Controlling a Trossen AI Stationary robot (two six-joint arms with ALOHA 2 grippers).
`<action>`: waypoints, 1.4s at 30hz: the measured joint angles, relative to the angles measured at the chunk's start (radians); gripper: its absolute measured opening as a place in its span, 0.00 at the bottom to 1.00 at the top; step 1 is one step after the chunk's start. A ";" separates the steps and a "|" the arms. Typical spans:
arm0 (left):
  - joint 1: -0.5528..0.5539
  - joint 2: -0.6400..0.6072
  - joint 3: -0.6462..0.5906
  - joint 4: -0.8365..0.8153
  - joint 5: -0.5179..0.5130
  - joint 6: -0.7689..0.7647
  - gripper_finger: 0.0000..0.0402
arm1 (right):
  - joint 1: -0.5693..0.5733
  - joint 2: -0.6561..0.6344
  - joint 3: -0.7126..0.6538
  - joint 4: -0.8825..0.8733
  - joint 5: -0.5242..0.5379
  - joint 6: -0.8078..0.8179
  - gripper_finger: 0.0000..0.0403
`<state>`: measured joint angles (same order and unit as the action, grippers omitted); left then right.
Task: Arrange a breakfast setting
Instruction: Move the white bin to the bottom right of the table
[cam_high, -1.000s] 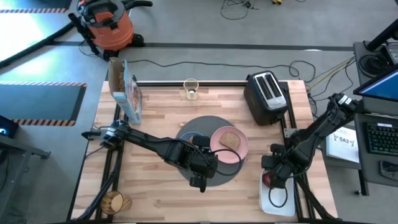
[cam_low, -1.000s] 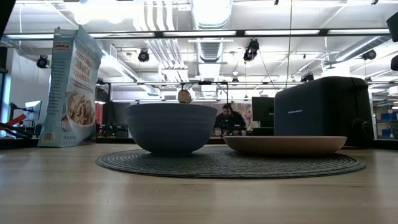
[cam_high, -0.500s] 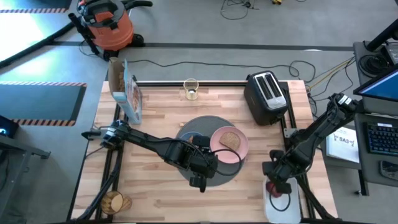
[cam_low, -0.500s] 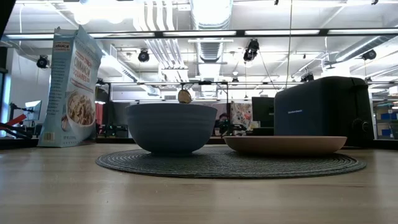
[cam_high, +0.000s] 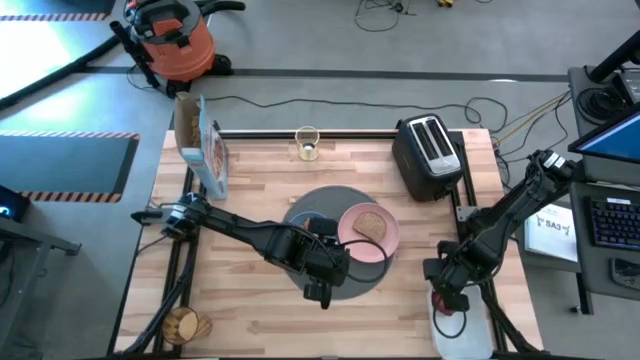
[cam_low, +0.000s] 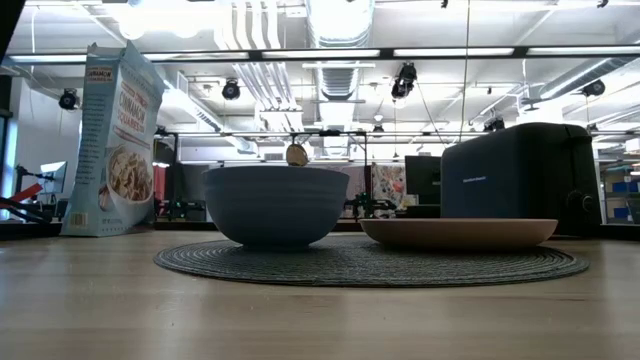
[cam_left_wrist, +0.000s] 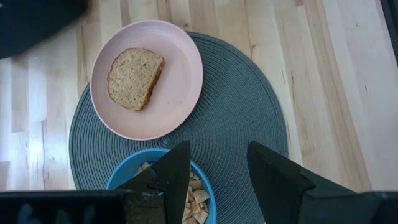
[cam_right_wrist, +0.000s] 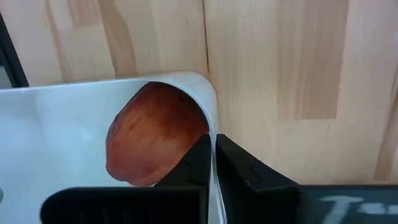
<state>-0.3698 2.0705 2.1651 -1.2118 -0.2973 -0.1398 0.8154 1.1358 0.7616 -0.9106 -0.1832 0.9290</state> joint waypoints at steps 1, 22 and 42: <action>0.000 0.000 0.000 0.000 0.000 0.000 0.35 | 0.000 0.000 0.000 0.000 -0.006 0.017 0.03; 0.000 0.001 0.000 -0.017 0.000 0.000 0.35 | 0.003 -0.003 0.152 -0.207 -0.099 0.284 0.22; -0.009 0.003 -0.002 -0.023 0.000 -0.011 0.35 | 0.024 0.058 0.102 -0.208 -0.177 0.360 0.35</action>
<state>-0.3786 2.0731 2.1632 -1.2350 -0.2970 -0.1510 0.8398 1.1935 0.8632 -1.1182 -0.3603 1.2891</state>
